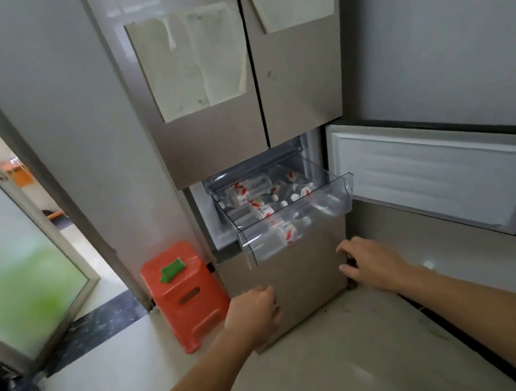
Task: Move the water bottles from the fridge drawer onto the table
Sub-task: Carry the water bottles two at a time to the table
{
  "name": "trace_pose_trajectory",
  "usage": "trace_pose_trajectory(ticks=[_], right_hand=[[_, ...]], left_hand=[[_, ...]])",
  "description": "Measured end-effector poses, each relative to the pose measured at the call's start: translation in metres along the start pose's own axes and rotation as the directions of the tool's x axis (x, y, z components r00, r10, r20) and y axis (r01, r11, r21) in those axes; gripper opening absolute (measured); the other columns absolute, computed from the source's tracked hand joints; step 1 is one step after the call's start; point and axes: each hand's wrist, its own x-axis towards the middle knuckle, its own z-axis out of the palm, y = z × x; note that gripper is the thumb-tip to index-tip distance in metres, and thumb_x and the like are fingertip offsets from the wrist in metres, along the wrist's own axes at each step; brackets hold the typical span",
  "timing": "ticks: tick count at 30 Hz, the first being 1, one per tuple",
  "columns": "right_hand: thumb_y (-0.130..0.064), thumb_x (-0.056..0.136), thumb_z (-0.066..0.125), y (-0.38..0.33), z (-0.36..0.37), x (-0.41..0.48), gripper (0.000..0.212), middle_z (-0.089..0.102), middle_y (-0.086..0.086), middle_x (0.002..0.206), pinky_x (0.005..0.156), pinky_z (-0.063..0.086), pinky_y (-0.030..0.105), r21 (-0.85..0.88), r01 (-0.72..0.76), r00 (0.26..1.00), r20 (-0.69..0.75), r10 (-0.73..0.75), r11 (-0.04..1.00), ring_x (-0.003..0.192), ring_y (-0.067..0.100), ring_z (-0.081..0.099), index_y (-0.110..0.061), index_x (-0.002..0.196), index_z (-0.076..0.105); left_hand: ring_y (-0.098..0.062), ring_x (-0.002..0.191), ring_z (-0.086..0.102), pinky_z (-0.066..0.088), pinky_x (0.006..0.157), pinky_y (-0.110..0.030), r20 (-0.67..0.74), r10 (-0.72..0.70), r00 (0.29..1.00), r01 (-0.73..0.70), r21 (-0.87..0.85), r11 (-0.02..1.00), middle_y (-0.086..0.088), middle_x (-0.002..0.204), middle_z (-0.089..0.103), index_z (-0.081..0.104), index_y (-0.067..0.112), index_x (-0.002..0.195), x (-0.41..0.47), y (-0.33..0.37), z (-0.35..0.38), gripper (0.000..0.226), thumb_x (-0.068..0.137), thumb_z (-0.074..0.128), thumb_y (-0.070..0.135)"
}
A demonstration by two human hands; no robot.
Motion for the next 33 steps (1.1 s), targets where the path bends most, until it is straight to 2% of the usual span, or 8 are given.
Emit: trace_pose_trajectory(ticks=[9, 14, 17, 24, 27, 29, 30, 33], right_hand=[[-0.041, 0.093, 0.055, 0.011, 0.006, 0.155, 0.038, 0.058, -0.003, 0.120, 0.076, 0.040, 0.024, 0.033, 0.086, 0.995, -0.043, -0.085, 0.996, 0.103, 0.014, 0.058, -0.024, 0.127, 0.051], [-0.038, 0.090, 0.058, 0.023, -0.007, 0.248, 0.037, 0.063, 0.000, 0.113, 0.077, 0.048, 0.031, 0.104, 0.034, 0.998, -0.049, -0.029, 0.994, 0.096, 0.017, 0.061, -0.024, 0.124, 0.054], [-0.038, 0.088, 0.062, 0.031, -0.009, 0.296, 0.033, 0.065, 0.001, 0.105, 0.070, 0.043, 0.028, 0.141, -0.009, 0.999, -0.049, 0.016, 0.990, 0.092, 0.020, 0.062, -0.023, 0.117, 0.058], [-0.032, 0.089, 0.063, 0.045, 0.029, 0.400, 0.027, 0.064, 0.007, 0.096, 0.074, 0.047, 0.032, 0.323, -0.112, 0.985, 0.163, 0.061, 0.940, 0.090, 0.025, 0.061, -0.015, 0.109, 0.060], [-0.032, 0.090, 0.062, 0.041, 0.049, 0.444, 0.019, 0.064, 0.006, 0.088, 0.069, 0.043, 0.029, 0.465, -0.195, 0.963, 0.257, 0.079, 0.863, 0.081, 0.023, 0.059, -0.014, 0.094, 0.063], [-0.032, 0.091, 0.059, 0.040, 0.062, 0.475, 0.026, 0.060, 0.007, 0.072, 0.062, 0.042, 0.030, 0.561, -0.321, 0.929, 0.342, 0.139, 0.763, 0.066, 0.023, 0.054, -0.012, 0.075, 0.059], [-0.036, 0.091, 0.059, 0.042, 0.071, 0.492, 0.031, 0.059, 0.007, 0.068, 0.060, 0.044, 0.032, 0.604, -0.377, 0.910, 0.383, 0.159, 0.702, 0.062, 0.023, 0.054, -0.011, 0.073, 0.058], [-0.058, 0.086, 0.057, 0.050, 0.103, 0.540, 0.050, 0.071, 0.007, 0.085, 0.064, 0.059, 0.040, 0.689, -0.468, 0.874, 0.451, 0.179, 0.553, 0.070, 0.024, 0.068, -0.010, 0.099, 0.064]], left_hand=[[-0.025, 0.092, 0.061, 0.044, 0.072, -0.034, -0.047, -0.033, 0.998, 0.031, -0.038, 0.999, -0.004, 0.104, 0.062, 0.054, 0.018, 0.099, 0.149, -0.068, 0.003, 0.020, 0.091, 0.046, 0.035], [-0.025, 0.092, 0.061, 0.045, 0.073, -0.034, -0.054, -0.059, 0.997, 0.053, -0.104, 0.993, -0.006, 0.105, 0.063, 0.055, 0.017, 0.102, 0.234, -0.100, 0.000, 0.023, 0.092, 0.047, 0.035], [-0.023, 0.090, 0.060, 0.042, 0.069, -0.032, -0.036, -0.053, 0.998, 0.049, -0.115, 0.992, -0.005, 0.104, 0.062, 0.054, 0.017, 0.103, 0.269, -0.113, 0.003, 0.022, 0.093, 0.046, 0.035], [-0.024, 0.094, 0.061, 0.045, 0.075, -0.034, 0.030, -0.181, 0.983, 0.183, -0.154, 0.971, -0.006, 0.107, 0.062, 0.054, 0.018, 0.105, 0.309, -0.133, 0.024, 0.024, 0.094, 0.045, 0.038], [-0.026, 0.094, 0.062, 0.045, 0.073, -0.034, 0.023, -0.290, 0.957, 0.290, -0.155, 0.945, -0.005, 0.106, 0.063, 0.055, 0.018, 0.102, 0.314, -0.137, 0.033, 0.023, 0.094, 0.045, 0.037], [-0.027, 0.091, 0.063, 0.044, 0.070, -0.034, -0.001, -0.365, 0.931, 0.361, -0.159, 0.919, -0.004, 0.103, 0.064, 0.055, 0.017, 0.098, 0.317, -0.140, 0.040, 0.022, 0.093, 0.046, 0.037], [-0.026, 0.090, 0.063, 0.044, 0.069, -0.033, -0.020, -0.403, 0.915, 0.395, -0.164, 0.904, -0.004, 0.101, 0.064, 0.056, 0.017, 0.097, 0.318, -0.141, 0.044, 0.022, 0.093, 0.046, 0.036], [-0.027, 0.091, 0.063, 0.047, 0.069, -0.034, -0.075, -0.499, 0.863, 0.477, -0.200, 0.856, -0.003, 0.099, 0.065, 0.059, 0.017, 0.097, 0.319, -0.142, 0.058, 0.023, 0.092, 0.048, 0.037]])
